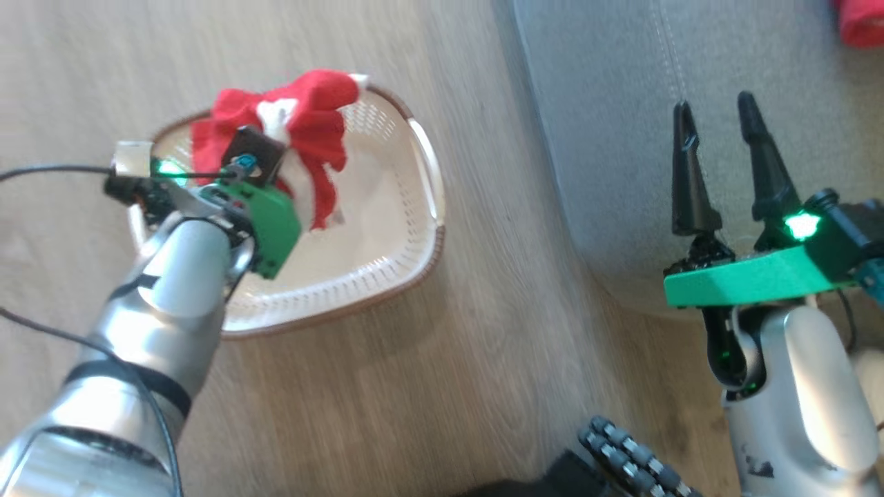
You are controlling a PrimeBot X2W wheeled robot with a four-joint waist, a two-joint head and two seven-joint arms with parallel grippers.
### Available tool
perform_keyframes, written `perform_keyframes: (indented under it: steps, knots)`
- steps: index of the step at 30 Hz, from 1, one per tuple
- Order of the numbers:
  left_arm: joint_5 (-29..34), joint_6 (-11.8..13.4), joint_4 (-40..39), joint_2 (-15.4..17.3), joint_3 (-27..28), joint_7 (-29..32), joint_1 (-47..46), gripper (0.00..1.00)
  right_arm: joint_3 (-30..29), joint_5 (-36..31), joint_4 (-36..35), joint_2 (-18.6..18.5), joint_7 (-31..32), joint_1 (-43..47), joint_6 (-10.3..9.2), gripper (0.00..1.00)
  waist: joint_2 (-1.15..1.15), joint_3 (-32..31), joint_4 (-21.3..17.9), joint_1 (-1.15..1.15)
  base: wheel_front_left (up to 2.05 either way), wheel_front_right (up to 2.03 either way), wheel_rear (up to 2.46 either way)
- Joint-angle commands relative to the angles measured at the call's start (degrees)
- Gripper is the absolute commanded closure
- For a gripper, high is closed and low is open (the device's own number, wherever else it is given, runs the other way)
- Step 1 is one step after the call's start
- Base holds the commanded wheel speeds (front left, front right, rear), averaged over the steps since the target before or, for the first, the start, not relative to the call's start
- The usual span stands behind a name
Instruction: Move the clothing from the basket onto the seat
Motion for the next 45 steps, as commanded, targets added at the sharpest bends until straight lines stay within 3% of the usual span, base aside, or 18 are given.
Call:
perform_keyframes:
  steps: [1, 15, 22, 36, 45]
  knots:
    - [-1.3, 1.0, -4.8, 1.0, 2.3, -0.7, 1.9, 1.00, 1.0, -0.9, -1.0, -0.2, -0.4, 1.5, -0.01, 0.00, 0.00, -6.0, 4.2, 0.00, 0.00, 0.00, 0.00]
    - [-6.2, 1.8, -32.9, -0.5, 10.5, -0.8, 20.8, 1.00, 0.0, -4.0, 4.0, -0.2, -0.4, 9.3, -0.01, 0.00, 0.00, -23.8, 12.2, 0.00, 0.00, 0.00, 0.00]
    - [-6.4, 1.9, -45.4, -1.5, 16.0, -0.8, 28.1, 1.00, -0.8, -4.2, 4.7, -0.2, -0.4, 12.4, -0.01, 0.00, 0.00, -29.2, 14.8, 0.00, 0.00, 0.00, 0.00]
    - [-6.1, 2.3, -67.2, -4.0, 23.8, -0.8, 34.0, 1.00, 1.1, -3.8, 5.0, -0.2, -0.4, 15.1, -0.01, 0.00, 0.00, -35.3, 16.6, 0.00, 0.00, 0.00, 0.00]
    - [-7.8, 3.5, -76.2, -4.5, 21.6, -0.8, 33.7, 1.00, 1.8, -3.1, 5.2, -0.2, -0.4, 15.7, -0.01, 0.00, 0.00, -35.2, 17.8, 0.00, 0.00, 0.00, 0.00]
